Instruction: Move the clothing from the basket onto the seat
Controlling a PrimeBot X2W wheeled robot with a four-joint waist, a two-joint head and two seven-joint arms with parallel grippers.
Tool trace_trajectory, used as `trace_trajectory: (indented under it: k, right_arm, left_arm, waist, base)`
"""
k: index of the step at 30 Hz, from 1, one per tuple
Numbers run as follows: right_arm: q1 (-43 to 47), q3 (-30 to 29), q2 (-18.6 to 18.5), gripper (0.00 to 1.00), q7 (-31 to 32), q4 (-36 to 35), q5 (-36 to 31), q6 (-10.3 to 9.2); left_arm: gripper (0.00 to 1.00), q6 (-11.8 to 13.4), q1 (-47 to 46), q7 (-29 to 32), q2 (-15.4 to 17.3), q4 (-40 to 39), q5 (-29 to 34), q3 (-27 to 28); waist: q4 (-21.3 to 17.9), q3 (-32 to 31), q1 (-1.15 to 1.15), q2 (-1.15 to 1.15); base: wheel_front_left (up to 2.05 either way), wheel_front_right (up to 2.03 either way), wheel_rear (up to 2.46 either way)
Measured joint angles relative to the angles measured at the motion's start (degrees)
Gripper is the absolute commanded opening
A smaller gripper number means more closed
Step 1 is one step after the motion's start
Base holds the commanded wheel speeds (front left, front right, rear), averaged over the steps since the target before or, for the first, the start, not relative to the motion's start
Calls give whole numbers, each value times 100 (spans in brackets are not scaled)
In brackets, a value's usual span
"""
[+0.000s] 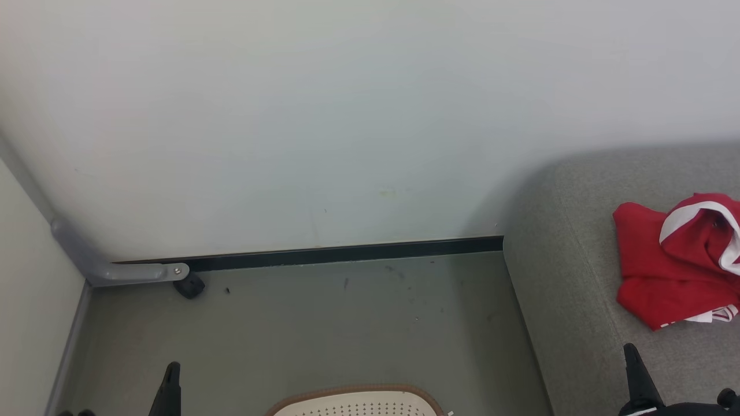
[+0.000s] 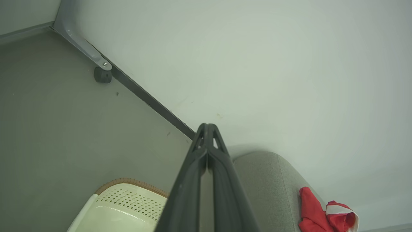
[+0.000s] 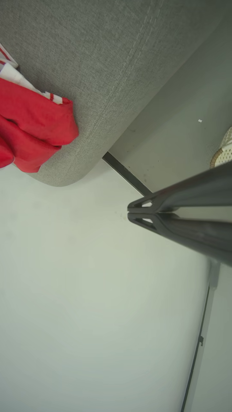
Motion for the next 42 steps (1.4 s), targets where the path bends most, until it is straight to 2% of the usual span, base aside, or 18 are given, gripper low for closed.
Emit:
trace_trajectory:
  k: [42]
  right_arm:
    - [-136, -925, 435, 0, 834, 169, 2795, 380]
  left_arm:
    - [0, -452, -303, 860, -428, 264, -2598, 766]
  waist:
    - [29, -62, -1, 0]
  base:
    - [0, 0, 0]
